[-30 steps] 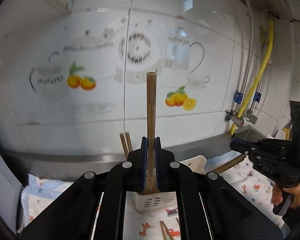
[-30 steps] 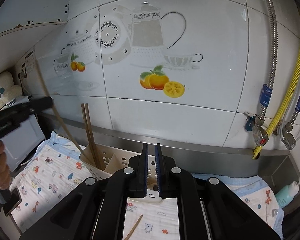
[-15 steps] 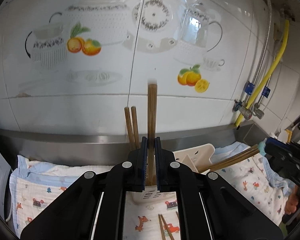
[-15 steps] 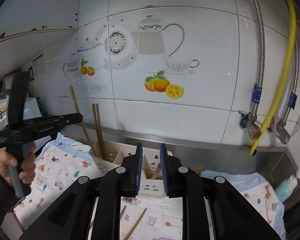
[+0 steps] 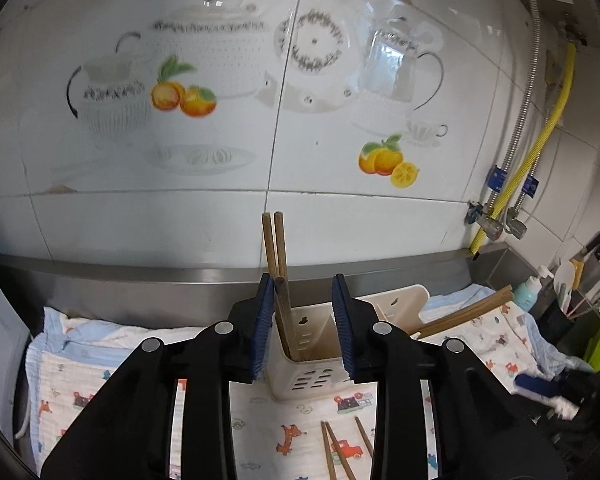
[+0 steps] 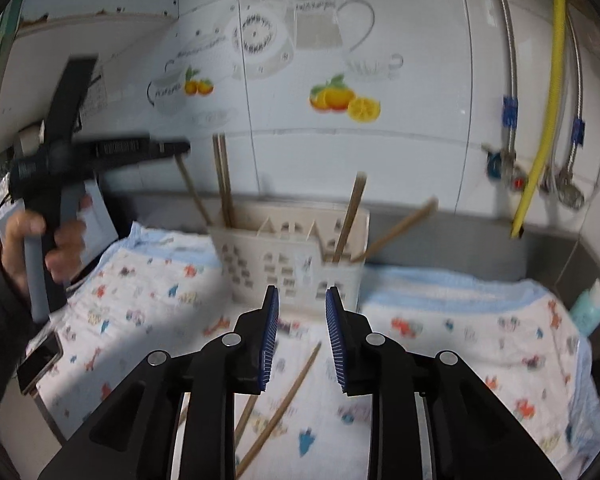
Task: Organize utensils
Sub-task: 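Open both tools to drop the chopsticks into the holder, then lower both tools onto more loose chopsticks and close their fingers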
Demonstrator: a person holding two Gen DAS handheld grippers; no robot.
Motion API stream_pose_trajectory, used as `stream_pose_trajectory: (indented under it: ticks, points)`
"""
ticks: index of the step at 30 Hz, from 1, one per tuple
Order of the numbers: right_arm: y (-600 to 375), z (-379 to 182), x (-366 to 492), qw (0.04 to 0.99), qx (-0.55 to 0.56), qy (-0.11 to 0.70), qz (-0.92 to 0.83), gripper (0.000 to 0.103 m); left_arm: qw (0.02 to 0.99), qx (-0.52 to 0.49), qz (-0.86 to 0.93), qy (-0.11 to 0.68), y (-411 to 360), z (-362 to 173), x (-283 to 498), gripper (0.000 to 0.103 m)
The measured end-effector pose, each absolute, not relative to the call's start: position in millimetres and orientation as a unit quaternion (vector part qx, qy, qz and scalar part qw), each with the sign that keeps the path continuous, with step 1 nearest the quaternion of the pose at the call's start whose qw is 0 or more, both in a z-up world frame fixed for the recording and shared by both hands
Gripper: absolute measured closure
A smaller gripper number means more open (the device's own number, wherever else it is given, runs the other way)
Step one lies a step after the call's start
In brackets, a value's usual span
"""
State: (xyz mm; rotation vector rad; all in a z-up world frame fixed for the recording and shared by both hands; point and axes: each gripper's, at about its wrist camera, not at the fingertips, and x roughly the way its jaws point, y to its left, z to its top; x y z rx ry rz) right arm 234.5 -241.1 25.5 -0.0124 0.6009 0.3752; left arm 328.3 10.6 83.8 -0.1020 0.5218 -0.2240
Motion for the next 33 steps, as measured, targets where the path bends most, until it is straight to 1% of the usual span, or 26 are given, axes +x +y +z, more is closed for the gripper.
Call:
stream_pose_trajectory:
  ticks: [8, 15, 17, 21, 25, 27, 29, 33]
  points:
    - [-232, -28, 204, 0.92, 0.012, 0.349, 0.179, 0.079, 0.965, -0.032, -0.103, 0.239, 14, 90, 290, 0.073]
    - [-223, -60, 180, 0.909, 0.041, 0.377, 0.171, 0.079, 0.964, -0.028, -0.101, 0.245, 20, 70, 250, 0.072]
    - [-218, -67, 173, 0.912, 0.032, 0.377, 0.156, 0.079, 0.964, -0.027, -0.099, 0.247, 22, 61, 239, 0.068]
    - [-212, -81, 166, 0.908, 0.041, 0.389, 0.148, 0.079, 0.962, -0.022, -0.092, 0.256, 26, 41, 220, 0.063]
    - [-208, -95, 163, 0.904, 0.059, 0.4, 0.137, 0.08, 0.961, -0.011, -0.08, 0.264, 28, 23, 204, 0.055]
    - [-206, -100, 162, 0.904, 0.06, 0.403, 0.129, 0.083, 0.961, -0.007, -0.077, 0.267, 30, 15, 197, 0.052]
    - [-204, -105, 163, 0.902, 0.068, 0.408, 0.127, 0.084, 0.959, -0.011, -0.074, 0.275, 34, 6, 191, 0.047]
    - [-198, -114, 164, 0.9, 0.071, 0.414, 0.117, 0.086, 0.956, -0.014, -0.066, 0.285, 41, -10, 184, 0.047]
